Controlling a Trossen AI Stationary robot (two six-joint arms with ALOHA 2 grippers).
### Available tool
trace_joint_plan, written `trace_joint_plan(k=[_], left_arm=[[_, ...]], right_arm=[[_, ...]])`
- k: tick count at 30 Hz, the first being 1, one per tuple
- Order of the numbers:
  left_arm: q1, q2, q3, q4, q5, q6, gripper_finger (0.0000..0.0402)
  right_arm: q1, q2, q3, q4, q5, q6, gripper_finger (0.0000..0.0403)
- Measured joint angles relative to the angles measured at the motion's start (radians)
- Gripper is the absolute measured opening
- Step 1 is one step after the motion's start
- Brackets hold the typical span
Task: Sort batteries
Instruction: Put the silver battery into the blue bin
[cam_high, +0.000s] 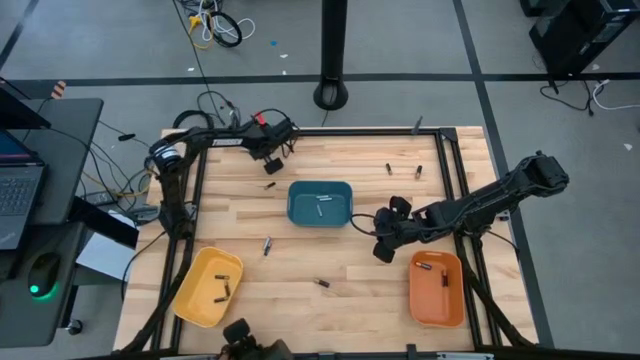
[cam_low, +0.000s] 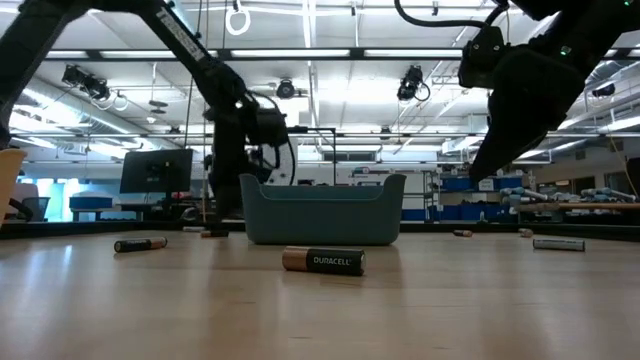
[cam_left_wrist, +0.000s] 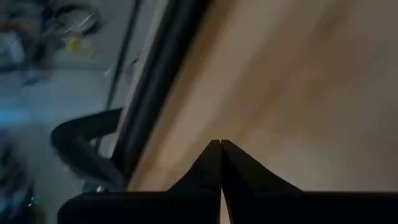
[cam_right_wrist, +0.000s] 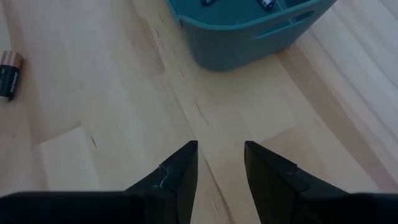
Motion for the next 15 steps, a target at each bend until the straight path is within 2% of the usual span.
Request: trace_joint_plan(k=[2,8,12,15], left_arm=[[-0.008,-0.045,-0.016,-0.002,0.075,0.063,0.0010],[0.028,-0.215,-0.151,0.007,0.413,0.241,0.0010],[0.069,-0.314,-0.237,0.056,0.424,0.270,0.0010],[0.099,-0.339,-0.250,0.066,0.423,0.274,0.0010]], right_arm=[[0.008,0.000,0.000,-0.001,0.000,0.010,0.0142],[0.037,0.000,0.000,0.000,0.000,0.022,0.0142],[0.052,0.000,0.000,0.002,0.010,0.022,0.0142],[0.056,0.000,0.000,0.006,0.019,0.022,0.0142]])
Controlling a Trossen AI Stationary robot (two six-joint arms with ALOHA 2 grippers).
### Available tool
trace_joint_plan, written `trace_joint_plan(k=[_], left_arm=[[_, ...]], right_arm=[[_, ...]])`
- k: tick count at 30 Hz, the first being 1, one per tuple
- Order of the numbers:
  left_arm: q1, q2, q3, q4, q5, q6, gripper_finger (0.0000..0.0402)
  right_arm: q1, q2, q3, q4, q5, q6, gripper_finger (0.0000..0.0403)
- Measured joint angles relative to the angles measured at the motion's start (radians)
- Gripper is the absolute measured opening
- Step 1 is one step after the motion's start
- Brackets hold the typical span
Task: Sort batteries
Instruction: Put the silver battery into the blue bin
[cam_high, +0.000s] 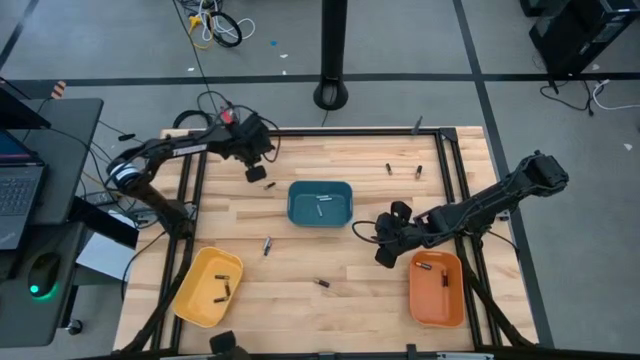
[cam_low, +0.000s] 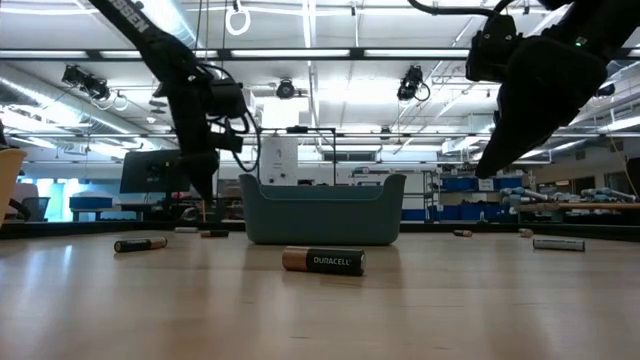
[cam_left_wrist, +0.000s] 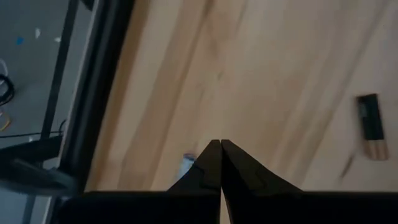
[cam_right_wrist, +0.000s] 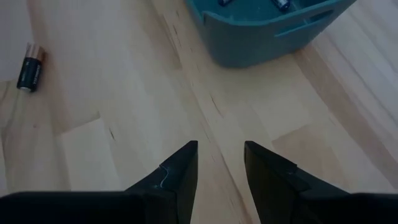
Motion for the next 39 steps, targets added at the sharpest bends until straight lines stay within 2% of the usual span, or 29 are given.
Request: trace_joint_plan(k=[10,21,25,31,39], left_arm=[[0.028,0.050,0.000,-0.043,-0.050,0.012,0.0022],[0.024,0.107,0.000,-0.070,-0.060,0.108,0.0120],[0.024,0.140,0.000,-0.073,-0.064,0.124,0.0145],[0.022,0.191,0.005,-0.081,-0.073,0.158,0.0152],[0.025,0.196,0.003,-0.087,-0.078,0.158,0.0145]], right_arm=[[0.000,0.000,0.000,0.001,0.000,0.007,0.0142],[0.000,0.000,0.000,0.001,0.000,0.005,0.0142],[0.000,0.000,0.000,0.001,0.000,0.004,0.0142],[0.000,0.000,0.000,0.001,0.000,0.004,0.0142],[0.000,0.000,0.000,0.001,0.000,0.004,0.0142]])
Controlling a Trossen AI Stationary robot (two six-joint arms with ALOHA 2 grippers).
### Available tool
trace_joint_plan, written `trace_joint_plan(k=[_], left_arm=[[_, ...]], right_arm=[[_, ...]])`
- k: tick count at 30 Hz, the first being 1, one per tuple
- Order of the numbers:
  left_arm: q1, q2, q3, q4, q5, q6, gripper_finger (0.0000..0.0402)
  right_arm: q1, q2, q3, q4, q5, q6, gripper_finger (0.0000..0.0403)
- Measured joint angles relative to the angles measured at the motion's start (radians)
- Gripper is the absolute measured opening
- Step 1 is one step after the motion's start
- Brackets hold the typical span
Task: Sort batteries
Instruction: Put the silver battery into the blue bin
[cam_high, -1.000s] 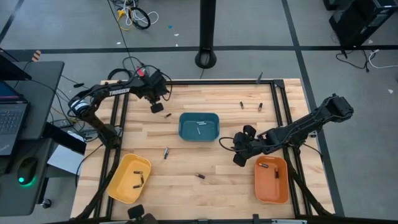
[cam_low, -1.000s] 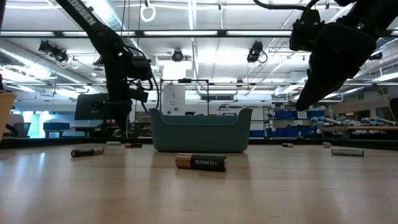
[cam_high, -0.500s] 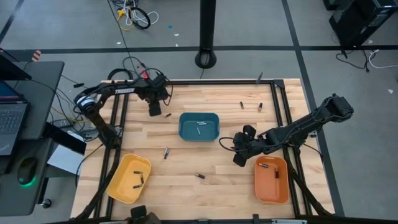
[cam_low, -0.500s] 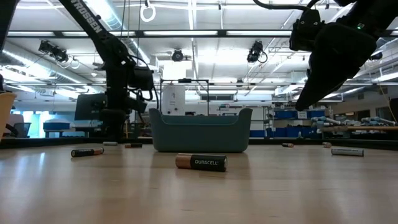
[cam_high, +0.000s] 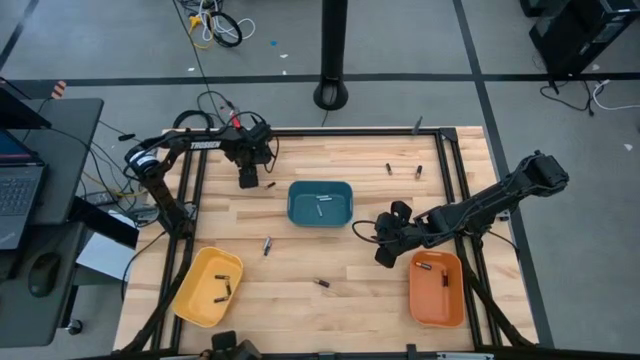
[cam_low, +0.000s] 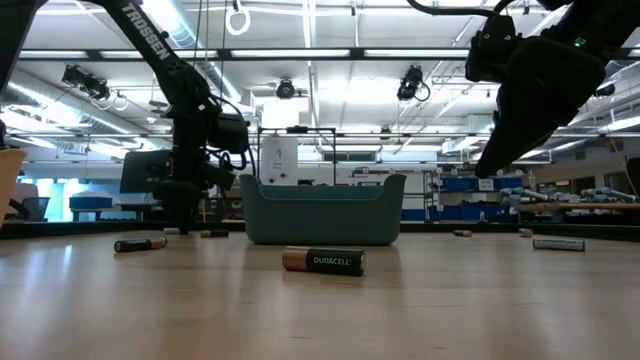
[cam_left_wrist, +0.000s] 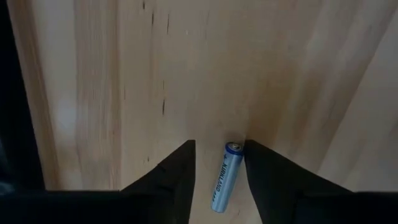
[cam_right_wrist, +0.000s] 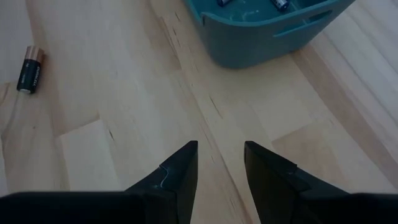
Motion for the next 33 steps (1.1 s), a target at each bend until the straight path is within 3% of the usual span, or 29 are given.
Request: trace_joint_plan(k=[12,25,33], left_arm=[[0.003,0.001,-0.002,-0.029,0.090,-0.006,0.0021],[-0.042,0.006,0.037,-0.061,0.062,-0.002,0.0019],[-0.057,-0.026,0.061,-0.060,0.127,-0.005,0.0005]], right_arm=[[0.000,0.000,0.000,0.000,0.000,0.000,0.0142],[0.000,0.000,0.000,0.000,0.003,0.000,0.0142],[0.000,0.000,0.000,0.000,0.003,0.000,0.0142]])
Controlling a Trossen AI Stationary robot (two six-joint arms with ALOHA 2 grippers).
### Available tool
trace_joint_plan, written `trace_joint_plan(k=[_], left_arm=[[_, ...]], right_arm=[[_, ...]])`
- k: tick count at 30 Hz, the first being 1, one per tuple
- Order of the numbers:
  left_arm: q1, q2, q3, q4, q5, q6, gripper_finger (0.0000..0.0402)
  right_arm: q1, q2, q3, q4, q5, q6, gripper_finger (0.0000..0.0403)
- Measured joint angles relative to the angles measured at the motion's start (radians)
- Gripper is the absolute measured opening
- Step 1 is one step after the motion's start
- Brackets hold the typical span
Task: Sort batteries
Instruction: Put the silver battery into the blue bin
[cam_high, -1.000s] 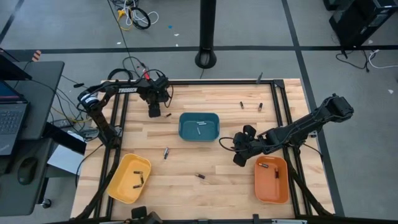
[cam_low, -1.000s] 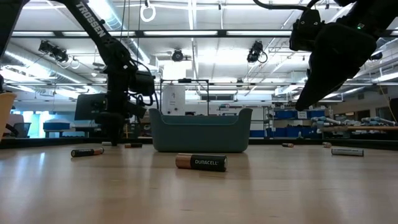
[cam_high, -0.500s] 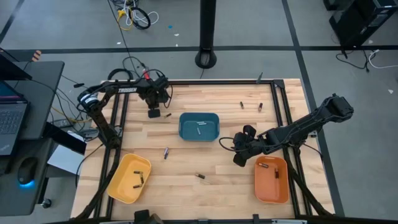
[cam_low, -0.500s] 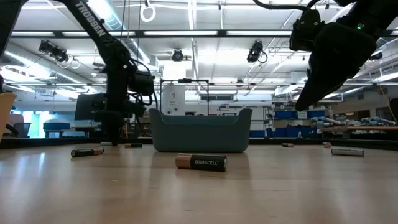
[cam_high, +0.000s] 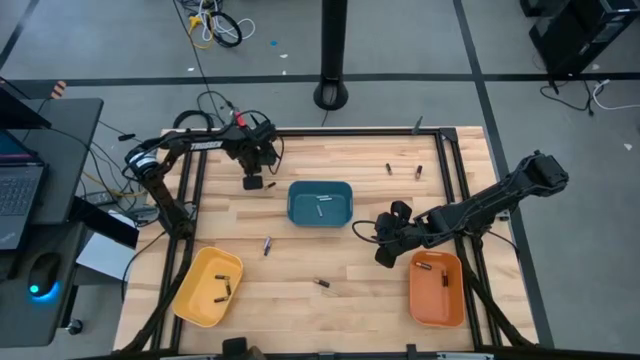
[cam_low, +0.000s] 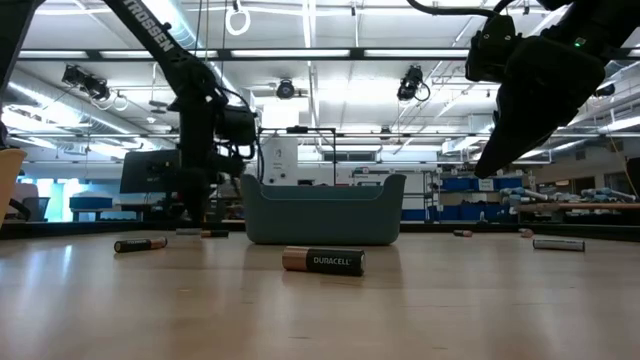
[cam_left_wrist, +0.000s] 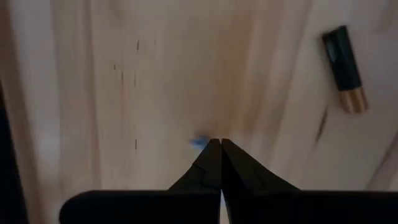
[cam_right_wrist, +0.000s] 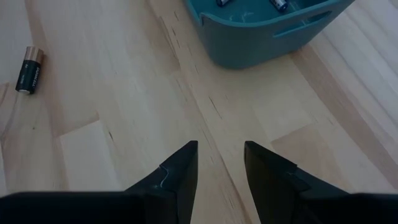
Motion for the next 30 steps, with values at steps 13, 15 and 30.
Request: trace_joint_plan(k=[13,15,30], left_arm=[[-0.018,-0.073,-0.001,0.068,-0.238,-0.177,0.0012],[0.017,-0.073,0.000,0.071,-0.316,-0.265,0.0026],[0.184,0.055,0.000,0.106,-0.235,-0.370,0.0159]], right_arm=[[0.000,0.000,0.000,0.001,0.000,0.000,0.0142],[0.000,0.000,0.000,0.001,0.000,0.000,0.0142],[0.001,0.000,0.000,0.009,0.005,-0.007,0.0142]])
